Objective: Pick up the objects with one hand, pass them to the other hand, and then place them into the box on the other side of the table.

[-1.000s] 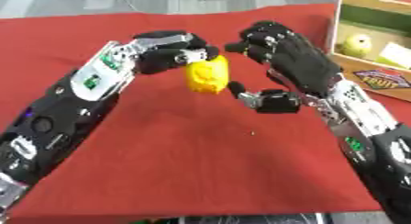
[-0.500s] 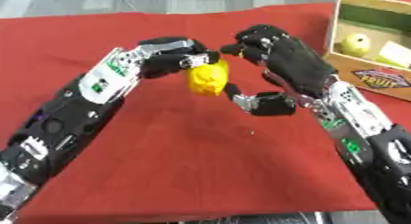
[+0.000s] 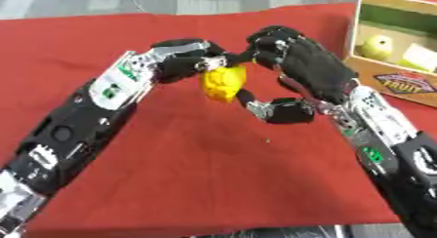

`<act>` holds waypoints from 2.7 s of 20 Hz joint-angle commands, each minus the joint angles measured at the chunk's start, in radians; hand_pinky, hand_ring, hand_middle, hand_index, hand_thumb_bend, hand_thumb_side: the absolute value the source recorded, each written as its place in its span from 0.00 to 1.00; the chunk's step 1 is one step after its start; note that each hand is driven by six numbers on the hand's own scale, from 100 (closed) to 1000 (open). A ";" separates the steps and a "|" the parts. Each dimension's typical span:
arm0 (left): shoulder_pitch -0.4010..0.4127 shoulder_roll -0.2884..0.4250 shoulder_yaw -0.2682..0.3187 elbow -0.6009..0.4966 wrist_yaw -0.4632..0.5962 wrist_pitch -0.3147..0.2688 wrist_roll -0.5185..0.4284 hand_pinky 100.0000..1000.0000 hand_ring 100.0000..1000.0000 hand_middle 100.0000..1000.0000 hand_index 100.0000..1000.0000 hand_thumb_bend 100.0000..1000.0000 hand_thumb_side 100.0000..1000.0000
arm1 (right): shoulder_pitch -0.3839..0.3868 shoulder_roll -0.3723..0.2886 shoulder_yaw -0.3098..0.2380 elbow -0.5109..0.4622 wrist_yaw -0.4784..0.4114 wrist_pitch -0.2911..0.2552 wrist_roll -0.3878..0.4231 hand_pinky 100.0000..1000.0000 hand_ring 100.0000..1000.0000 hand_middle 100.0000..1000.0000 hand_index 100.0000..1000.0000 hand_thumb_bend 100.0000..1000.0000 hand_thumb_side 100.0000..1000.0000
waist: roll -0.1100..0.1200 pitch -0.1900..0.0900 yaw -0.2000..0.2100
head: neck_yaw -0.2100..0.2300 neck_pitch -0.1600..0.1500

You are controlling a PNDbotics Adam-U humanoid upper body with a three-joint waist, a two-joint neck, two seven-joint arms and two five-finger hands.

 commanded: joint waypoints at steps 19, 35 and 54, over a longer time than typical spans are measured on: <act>-0.039 -0.037 0.017 0.006 -0.002 0.013 -0.021 0.66 0.36 0.31 0.49 0.00 0.64 | -0.018 -0.003 0.008 -0.020 -0.095 0.024 -0.170 0.78 0.71 0.33 0.28 0.00 0.00 | -0.006 -0.015 -0.004 | -0.010 -0.002; -0.032 -0.012 0.065 -0.001 0.025 -0.042 -0.016 0.70 0.45 0.44 0.63 0.12 1.00 | -0.014 -0.010 0.003 -0.014 -0.104 0.015 -0.186 0.78 0.71 0.30 0.21 0.00 0.00 | -0.004 -0.016 -0.004 | -0.015 -0.002; -0.057 0.125 0.126 -0.001 0.062 -0.095 0.064 0.70 0.46 0.45 0.65 0.08 1.00 | 0.017 -0.059 -0.116 0.076 -0.180 0.119 -0.218 0.76 0.73 0.27 0.18 0.00 0.00 | 0.008 -0.031 -0.020 | -0.024 -0.002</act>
